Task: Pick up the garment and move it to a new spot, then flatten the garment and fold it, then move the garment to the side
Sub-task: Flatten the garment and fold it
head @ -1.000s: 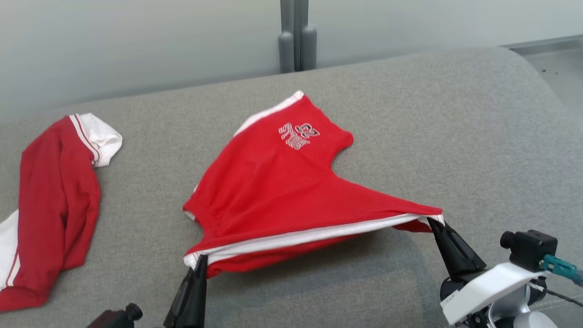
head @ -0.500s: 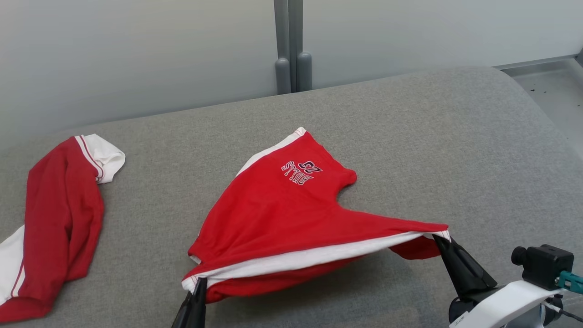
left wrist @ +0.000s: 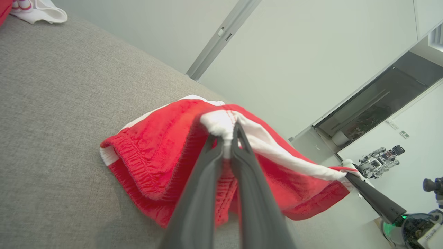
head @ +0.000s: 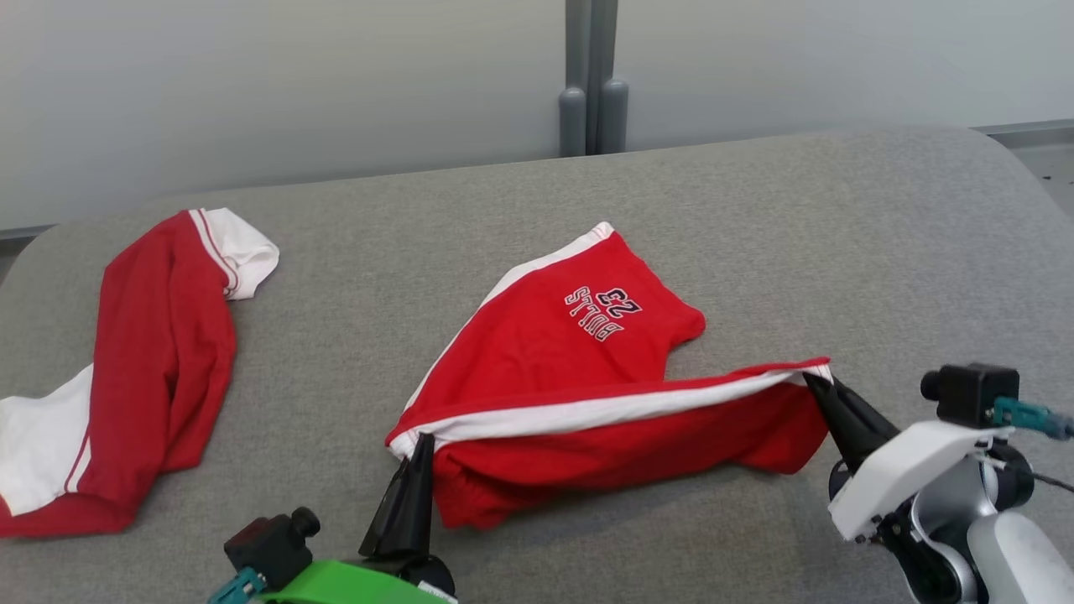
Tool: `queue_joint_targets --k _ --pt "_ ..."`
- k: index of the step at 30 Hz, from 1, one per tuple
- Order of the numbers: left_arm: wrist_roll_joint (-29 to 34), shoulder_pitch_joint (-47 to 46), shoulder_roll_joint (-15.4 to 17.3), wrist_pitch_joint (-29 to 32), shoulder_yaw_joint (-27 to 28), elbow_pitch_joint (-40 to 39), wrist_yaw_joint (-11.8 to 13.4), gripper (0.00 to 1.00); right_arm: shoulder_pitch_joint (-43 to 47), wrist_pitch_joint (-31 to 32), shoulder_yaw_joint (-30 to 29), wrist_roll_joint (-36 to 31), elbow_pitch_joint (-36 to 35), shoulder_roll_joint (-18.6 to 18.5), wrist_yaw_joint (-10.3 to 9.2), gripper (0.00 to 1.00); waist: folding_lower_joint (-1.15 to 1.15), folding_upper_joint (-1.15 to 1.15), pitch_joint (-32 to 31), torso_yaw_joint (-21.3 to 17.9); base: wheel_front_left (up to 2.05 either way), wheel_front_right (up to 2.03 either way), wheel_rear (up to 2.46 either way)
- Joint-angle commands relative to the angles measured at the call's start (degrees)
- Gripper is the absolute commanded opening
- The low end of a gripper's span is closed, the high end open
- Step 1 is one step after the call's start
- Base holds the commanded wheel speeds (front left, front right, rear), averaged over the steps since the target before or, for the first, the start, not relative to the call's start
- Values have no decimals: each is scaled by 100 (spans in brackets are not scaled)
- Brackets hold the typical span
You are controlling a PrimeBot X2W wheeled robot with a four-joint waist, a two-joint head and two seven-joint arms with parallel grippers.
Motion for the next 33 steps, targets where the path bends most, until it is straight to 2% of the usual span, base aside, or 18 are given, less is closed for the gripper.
queue_joint_targets --k 1,12,16,23,33 --pt "-75 -277 -49 6 -17 188 26 0 -323 47 20 26 197 -111 2 0 0 0 180 275 0 0 0" --pt "-211 -1891 -228 -25 -436 1591 70 0 -2367 429 540 293 1728 -691 2 0 0 0 785 1002 0 0 0" --pt "-547 -2295 -233 -70 -648 1926 160 0 -3022 457 826 414 2336 -794 2 0 0 0 978 1197 0 0 0" --pt "-952 -2770 -233 -104 -1012 2209 296 0 -3929 360 1472 729 3246 -898 2 0 0 0 1247 1432 0 0 0" --pt "-1065 -3077 -234 -102 -1078 2136 427 0 -4830 110 2328 1105 4185 -1065 2 0 0 0 1503 1593 0 0 0"
